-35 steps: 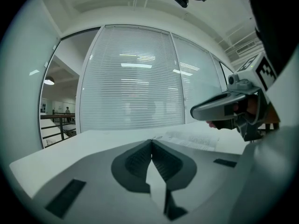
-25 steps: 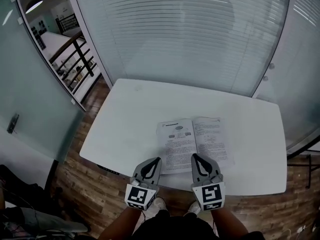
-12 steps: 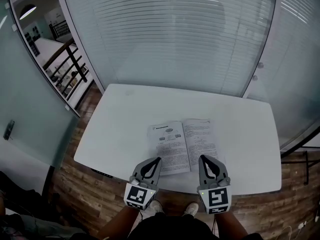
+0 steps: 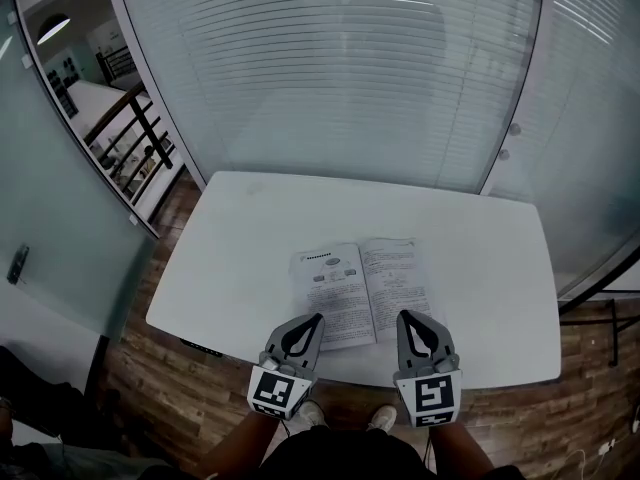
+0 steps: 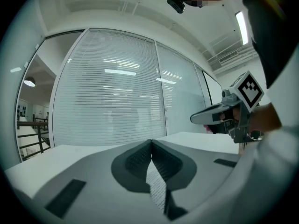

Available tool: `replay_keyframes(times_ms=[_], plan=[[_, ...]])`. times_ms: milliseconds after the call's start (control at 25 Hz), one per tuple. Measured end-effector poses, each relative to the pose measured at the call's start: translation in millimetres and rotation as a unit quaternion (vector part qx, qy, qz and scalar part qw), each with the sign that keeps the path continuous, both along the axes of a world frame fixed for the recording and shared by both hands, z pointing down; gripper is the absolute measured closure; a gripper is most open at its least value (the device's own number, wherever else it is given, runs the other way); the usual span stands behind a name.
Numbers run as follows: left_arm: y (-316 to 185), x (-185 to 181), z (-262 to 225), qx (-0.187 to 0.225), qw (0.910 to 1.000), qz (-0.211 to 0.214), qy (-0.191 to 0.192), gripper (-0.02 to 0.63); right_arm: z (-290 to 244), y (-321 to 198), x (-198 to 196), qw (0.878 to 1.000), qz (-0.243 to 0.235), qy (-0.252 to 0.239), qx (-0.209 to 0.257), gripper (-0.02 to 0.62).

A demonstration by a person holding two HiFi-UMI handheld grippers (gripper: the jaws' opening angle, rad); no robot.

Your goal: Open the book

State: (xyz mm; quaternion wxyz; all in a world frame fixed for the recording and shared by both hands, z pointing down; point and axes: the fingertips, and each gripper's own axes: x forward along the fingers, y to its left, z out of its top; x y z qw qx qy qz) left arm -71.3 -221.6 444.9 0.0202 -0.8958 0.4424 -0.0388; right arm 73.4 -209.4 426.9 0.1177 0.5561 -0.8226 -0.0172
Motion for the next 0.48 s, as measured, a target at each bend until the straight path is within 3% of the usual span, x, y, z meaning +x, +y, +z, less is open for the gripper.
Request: replay_keyframes(times_ms=[480], plan=[[-3.5, -3.7, 2.0, -0.003, 0.9998, -0.019, 0.009, 0.591, 2.5, -2.0, 9.0, 0.999, 0.010, -0.030, -0.004, 0.591]])
